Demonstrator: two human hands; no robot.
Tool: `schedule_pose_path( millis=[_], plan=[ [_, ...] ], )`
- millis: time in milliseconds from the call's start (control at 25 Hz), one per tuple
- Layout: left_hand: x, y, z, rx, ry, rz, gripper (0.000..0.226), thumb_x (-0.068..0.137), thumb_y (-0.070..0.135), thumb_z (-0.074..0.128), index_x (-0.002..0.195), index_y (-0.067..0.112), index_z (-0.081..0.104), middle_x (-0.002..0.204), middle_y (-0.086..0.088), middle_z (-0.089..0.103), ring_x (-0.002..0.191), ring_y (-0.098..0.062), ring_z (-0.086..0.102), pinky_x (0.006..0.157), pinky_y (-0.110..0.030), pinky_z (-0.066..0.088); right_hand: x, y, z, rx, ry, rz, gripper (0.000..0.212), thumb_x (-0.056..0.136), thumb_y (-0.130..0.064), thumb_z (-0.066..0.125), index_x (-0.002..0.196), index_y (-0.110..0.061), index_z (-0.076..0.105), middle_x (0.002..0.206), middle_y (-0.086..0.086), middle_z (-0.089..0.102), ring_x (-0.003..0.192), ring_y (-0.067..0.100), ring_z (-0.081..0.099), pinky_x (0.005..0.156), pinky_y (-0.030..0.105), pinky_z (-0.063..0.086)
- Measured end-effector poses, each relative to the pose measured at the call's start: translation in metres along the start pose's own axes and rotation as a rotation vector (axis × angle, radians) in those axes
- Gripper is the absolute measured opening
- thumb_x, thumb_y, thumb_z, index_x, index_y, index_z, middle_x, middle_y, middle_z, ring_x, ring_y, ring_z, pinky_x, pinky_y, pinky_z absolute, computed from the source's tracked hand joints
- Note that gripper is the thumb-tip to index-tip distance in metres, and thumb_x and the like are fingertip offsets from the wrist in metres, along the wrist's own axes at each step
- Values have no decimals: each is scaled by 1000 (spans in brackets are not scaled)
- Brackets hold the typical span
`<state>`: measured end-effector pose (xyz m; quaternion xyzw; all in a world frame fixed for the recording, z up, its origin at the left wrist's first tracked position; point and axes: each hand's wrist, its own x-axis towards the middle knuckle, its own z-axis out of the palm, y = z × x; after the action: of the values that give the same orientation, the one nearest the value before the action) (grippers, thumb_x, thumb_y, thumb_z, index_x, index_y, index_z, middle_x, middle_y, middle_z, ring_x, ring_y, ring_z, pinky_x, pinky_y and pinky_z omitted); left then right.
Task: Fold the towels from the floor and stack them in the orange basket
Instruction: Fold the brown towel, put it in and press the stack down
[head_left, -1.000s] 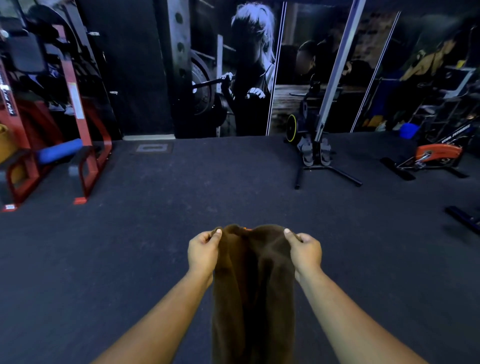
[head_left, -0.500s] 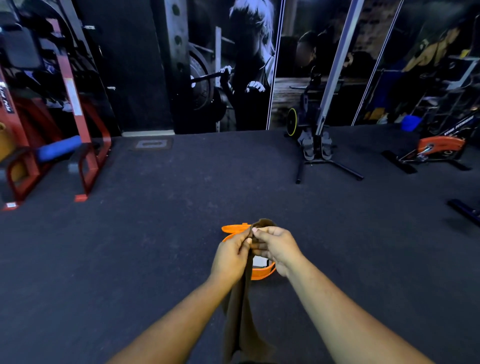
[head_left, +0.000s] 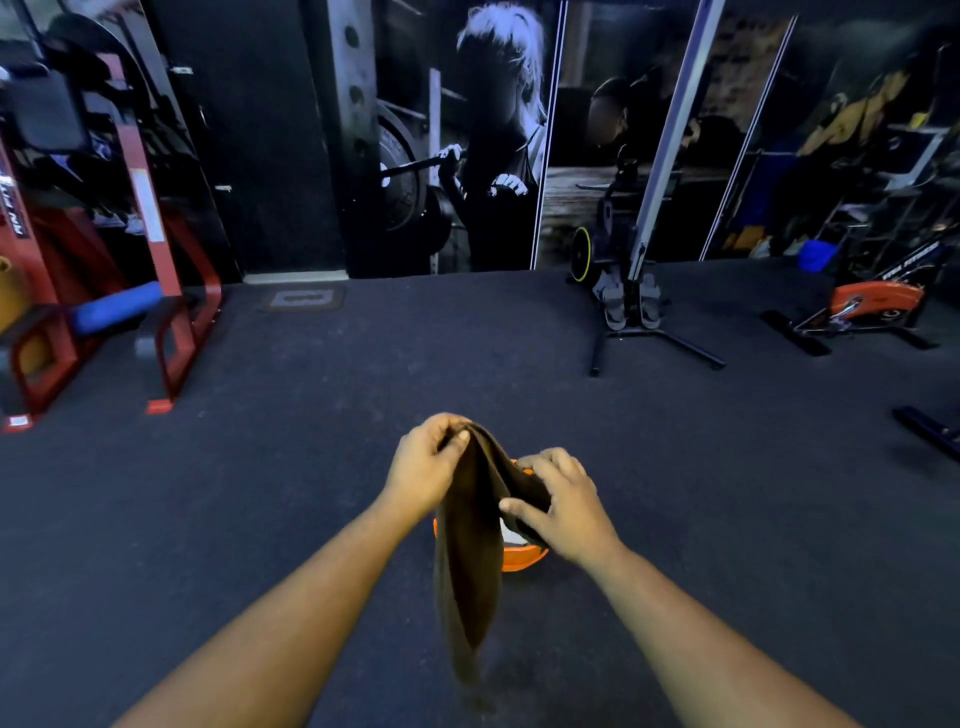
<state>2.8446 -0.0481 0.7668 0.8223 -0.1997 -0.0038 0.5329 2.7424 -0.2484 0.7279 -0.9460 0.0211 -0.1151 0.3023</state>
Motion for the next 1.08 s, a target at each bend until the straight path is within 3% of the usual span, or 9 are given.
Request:
schedule_pose_path(
  millis=[120,200,400,520,720,840,920,1000,1080],
  plan=[
    [16,10,-10,14,28,-3,16,100,9,61,110,16,71,103,5,73,104,-16,68,99,-46,52,-2,-2,-1,-273,72,-80,37,92,-35,66,127,-30,57,122,-11,54,116,14,52,98,41,45],
    [21,17,-14,4,2,6,16,101,10,60,110,17,71,104,7,72,104,-14,68,99,-46,53,1,-6,-7,-254,124,-114,33,92,-23,65,122,-31,53,119,-12,55,110,13,54,95,37,46],
    [25,33,-23,-71,-37,31,20,103,11,57,110,24,70,107,8,70,106,-10,66,99,-40,55,6,0,-18,-252,72,-158,42,92,-1,58,110,-33,40,117,-8,43,75,15,55,65,28,45],
    [28,34,-30,-36,-47,55,22,103,12,57,106,30,69,106,12,70,105,-5,65,98,-35,54,6,8,-24,-275,30,-166,38,94,-4,57,111,-33,41,120,-8,38,67,14,53,58,26,39],
    [36,30,-37,47,-24,78,20,104,16,57,107,30,69,106,15,70,104,-3,64,96,-36,54,13,11,-35,-313,-47,-123,31,97,-14,50,119,-37,49,122,-12,47,82,24,63,69,40,52],
    [37,28,-45,126,27,92,18,105,21,55,112,33,67,102,15,69,96,-2,65,86,-33,57,18,15,-52,-356,-59,-140,16,101,-30,44,111,-36,55,117,-15,52,93,20,63,72,38,50],
    [38,21,-52,171,73,85,17,105,24,54,116,31,65,102,13,69,95,-4,66,84,-35,58,16,22,-63,-434,-88,-164,27,102,-49,37,116,-36,56,114,-16,54,92,15,63,68,34,47],
    [38,16,-59,259,83,50,18,106,29,51,119,30,64,102,9,69,95,-11,66,84,-40,58,17,25,-75,-459,-36,-193,43,99,-66,34,117,-35,58,110,-16,56,85,10,63,65,32,50],
    [40,16,-61,382,83,34,18,107,32,48,118,27,61,99,5,69,90,-17,66,80,-41,56,26,23,-85,-338,110,-234,36,99,-60,46,107,-30,65,105,-15,60,85,9,64,66,34,54]
  ],
)
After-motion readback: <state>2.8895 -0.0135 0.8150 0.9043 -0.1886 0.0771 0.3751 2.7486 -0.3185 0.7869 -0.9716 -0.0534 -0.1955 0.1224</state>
